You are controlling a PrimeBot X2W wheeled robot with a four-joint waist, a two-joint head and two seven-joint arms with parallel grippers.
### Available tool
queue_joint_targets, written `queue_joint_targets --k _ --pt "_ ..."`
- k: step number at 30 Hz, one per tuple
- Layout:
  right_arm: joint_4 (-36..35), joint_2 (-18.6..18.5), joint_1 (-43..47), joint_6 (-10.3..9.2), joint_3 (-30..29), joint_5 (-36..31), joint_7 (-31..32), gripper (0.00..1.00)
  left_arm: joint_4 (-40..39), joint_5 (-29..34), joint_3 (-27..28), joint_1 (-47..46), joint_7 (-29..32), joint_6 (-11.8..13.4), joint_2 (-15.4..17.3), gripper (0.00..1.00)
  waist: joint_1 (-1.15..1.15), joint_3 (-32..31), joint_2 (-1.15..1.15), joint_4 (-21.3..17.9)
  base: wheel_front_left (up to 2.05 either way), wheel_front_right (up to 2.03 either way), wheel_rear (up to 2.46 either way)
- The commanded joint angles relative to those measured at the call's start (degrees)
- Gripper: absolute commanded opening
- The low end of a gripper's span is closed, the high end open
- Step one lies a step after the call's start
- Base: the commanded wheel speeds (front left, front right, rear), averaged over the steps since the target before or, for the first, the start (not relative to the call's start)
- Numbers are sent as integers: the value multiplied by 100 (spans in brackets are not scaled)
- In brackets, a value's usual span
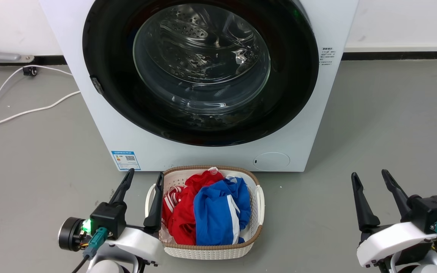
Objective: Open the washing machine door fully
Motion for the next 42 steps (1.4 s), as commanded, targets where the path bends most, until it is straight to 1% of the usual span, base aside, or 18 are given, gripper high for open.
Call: queue_joint_targets --k 1,8,16,17,18,19,23,25,26,28,30,33,36,38,41,42 --pt "7 20 62 1 -8 -48 -26 100 10 23 40 -63 -43 -27 -30 100 0 0 0 -1 0 0 0" --pt "37 48 62 1 -47 50 -42 100 72 -122 118 -48 -37 -91 -84 100 0 0 0 -4 0 0 0" --pt "49 72 53 1 -79 103 -40 100 132 -110 137 -81 -37 -132 -116 100 0 18 0 -2 0 0 0" --pt "53 77 52 1 -75 127 -30 82 144 -107 141 -80 -37 -135 -118 100 0 18 0 -1 0 0 0" --pt "53 79 52 1 -71 148 -17 28 153 -105 147 -82 -37 -139 -121 100 0 19 0 -1 0 0 0" --pt "54 80 53 1 -60 162 -4 0 160 -99 151 -85 -37 -143 -124 100 0 20 0 0 0 0 0" --pt "48 87 64 1 -67 288 21 0 172 -66 163 -90 -37 -149 -132 100 0 18 0 2 0 0 0" --pt "64 96 61 0 -129 572 44 0 175 -61 169 -87 -37 -145 -137 100 0 13 0 1 0 0 0" --pt "89 103 58 0 -188 905 67 0 176 -53 170 -82 -37 -148 -140 100 0 7 0 2 0 0 0" --pt "145 108 62 1 -293 2088 163 0 183 -42 166 -77 -37 -160 -150 100 0 -7 0 16 0 0 0" --pt "215 115 61 1 -326 3618 272 0 178 -36 171 -75 -37 -169 -154 100 0 -15 0 23 0 0 0" --pt "301 105 19 1 -483 5744 393 0 176 -25 175 -59 -37 -180 -169 100 0 -27 0 21 0 0 0" --pt "421 107 -77 1 -661 7574 443 0 163 -9 181 -38 -37 -183 -175 100 0 -28 0 2 0 0 0" --pt "547 105 -171 1 -844 8429 486 0 146 -2 187 -30 -37 -181 -178 100 0 -20 0 -11 0 0 0" --pt "796 105 -397 1 -1089 9201 526 0 126 -38 211 -27 -37 -191 -185 100 0 11 0 -50 0 0 0" --pt "913 29 -491 1 -1142 9334 521 0 105 -32 226 -29 -37 -184 -180 100 0 37 0 -71 0 0 0"
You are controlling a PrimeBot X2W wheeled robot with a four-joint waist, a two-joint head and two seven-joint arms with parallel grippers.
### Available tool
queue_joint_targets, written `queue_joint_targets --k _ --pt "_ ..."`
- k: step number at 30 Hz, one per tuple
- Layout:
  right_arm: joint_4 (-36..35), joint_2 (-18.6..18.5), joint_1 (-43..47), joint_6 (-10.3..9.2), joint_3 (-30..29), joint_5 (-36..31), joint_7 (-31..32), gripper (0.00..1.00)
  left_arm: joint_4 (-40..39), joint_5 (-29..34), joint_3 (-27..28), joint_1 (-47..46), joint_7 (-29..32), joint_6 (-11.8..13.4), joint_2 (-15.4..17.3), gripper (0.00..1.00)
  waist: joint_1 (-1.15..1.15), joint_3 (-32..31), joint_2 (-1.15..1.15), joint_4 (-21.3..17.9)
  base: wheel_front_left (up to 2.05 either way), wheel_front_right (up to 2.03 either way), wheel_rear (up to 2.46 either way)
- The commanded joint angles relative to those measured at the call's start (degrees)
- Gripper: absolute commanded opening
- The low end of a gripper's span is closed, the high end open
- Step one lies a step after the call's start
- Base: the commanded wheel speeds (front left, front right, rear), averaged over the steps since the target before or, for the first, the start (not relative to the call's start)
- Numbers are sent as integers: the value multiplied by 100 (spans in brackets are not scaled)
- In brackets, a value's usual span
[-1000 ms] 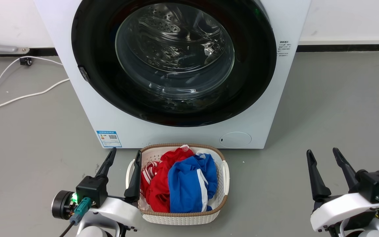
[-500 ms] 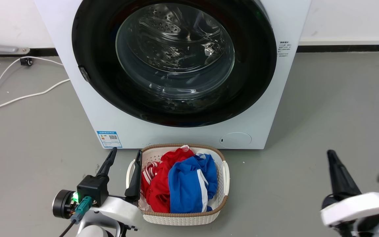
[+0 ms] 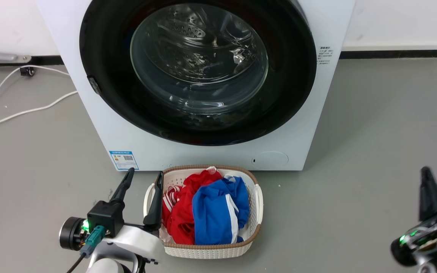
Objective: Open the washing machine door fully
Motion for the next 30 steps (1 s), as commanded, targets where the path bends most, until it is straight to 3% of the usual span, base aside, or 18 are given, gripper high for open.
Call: queue_joint_targets --k 1,8,9,19,24,30 --pt "100 -136 -163 3 -54 90 -9 0 -39 6 28 -6 -27 9 -5 100 0 65 0 -27 0 0 0" --pt "1352 -950 -1458 3 217 1336 275 0 -269 88 31 -263 -22 33 -36 100 0 535 0 14 0 0 0" --pt "1924 -1414 -2107 3 621 1722 456 0 -364 127 24 -411 -22 23 -48 100 0 785 0 83 0 0 0" --pt "3518 -2597 -4382 3 2542 2409 1392 0 -727 252 -102 -846 -22 -1 -136 100 0 1585 0 440 0 0 0" --pt "4199 -2712 -5593 3 3475 2415 1720 0 -894 277 -162 -1013 -22 -17 -187 100 0 1916 0 560 0 0 0" --pt "4997 -2495 -6876 3 4407 2211 1938 0 -1094 319 -231 -1194 -22 -4 -233 100 0 2270 0 670 0 0 0"
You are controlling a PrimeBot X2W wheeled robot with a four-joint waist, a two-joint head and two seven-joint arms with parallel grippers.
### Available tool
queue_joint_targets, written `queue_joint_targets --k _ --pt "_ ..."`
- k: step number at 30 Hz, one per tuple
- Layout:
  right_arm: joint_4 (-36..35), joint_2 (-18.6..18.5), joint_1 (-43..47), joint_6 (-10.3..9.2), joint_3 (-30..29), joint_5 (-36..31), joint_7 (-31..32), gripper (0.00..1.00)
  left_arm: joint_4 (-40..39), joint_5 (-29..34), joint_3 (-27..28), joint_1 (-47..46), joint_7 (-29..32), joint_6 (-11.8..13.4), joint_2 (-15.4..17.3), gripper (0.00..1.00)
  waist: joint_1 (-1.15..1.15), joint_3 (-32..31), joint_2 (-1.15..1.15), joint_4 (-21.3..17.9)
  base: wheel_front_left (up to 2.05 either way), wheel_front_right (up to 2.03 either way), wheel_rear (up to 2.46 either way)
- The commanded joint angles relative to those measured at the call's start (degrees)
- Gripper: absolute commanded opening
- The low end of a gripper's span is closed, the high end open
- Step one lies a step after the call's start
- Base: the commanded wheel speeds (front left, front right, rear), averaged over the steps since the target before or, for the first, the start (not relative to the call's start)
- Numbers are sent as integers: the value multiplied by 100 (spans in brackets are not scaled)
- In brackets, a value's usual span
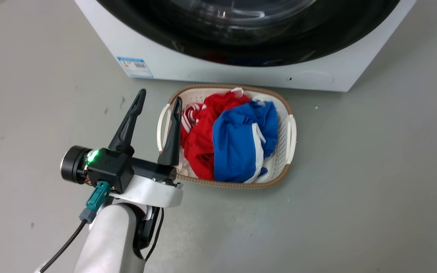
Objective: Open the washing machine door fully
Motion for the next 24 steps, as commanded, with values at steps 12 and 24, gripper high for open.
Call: queue_joint_targets --k 12,24 --pt "1141 481 -1551 3 769 -261 194 0 -247 34 -151 -307 -14 54 -85 100 -1 632 0 265 0 0 0" --pt "1242 611 -1450 2 1112 -316 922 0 -155 19 -143 -266 -14 106 -107 100 -1 556 0 271 0 0 0"
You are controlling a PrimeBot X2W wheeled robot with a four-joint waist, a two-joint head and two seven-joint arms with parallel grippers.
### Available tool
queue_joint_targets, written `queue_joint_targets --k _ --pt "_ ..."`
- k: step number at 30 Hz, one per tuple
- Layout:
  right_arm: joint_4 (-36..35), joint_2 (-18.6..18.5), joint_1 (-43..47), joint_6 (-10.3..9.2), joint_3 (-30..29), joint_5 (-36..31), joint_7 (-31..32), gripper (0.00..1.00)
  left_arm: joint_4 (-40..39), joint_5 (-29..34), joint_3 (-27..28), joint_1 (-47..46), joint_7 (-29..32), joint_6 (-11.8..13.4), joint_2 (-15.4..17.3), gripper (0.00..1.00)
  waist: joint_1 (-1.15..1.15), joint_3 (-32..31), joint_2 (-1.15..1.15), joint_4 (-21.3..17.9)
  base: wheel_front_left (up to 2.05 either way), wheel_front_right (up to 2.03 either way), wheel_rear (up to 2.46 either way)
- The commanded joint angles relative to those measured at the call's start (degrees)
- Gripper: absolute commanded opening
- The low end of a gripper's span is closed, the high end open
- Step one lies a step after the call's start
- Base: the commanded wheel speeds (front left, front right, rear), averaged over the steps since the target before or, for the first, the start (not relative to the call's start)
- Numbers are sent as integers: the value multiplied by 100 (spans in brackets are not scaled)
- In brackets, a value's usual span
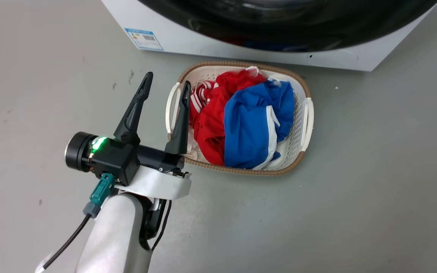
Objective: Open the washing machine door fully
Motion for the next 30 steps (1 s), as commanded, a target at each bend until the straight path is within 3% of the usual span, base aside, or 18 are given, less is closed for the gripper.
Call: queue_joint_targets --k 1,16,30 --pt "-61 216 203 1 90 -50 230 0 5 -6 27 57 -14 37 -7 100 0 -88 0 -44 0 0 0" --pt "-1403 -13 1838 1 399 -159 1258 0 387 -52 24 653 -14 -60 -13 100 0 -1130 0 -304 0 0 0" --pt "-3436 -129 3854 1 789 149 907 0 682 -177 4 1292 -14 -107 -17 100 0 -2098 0 -200 0 0 0"
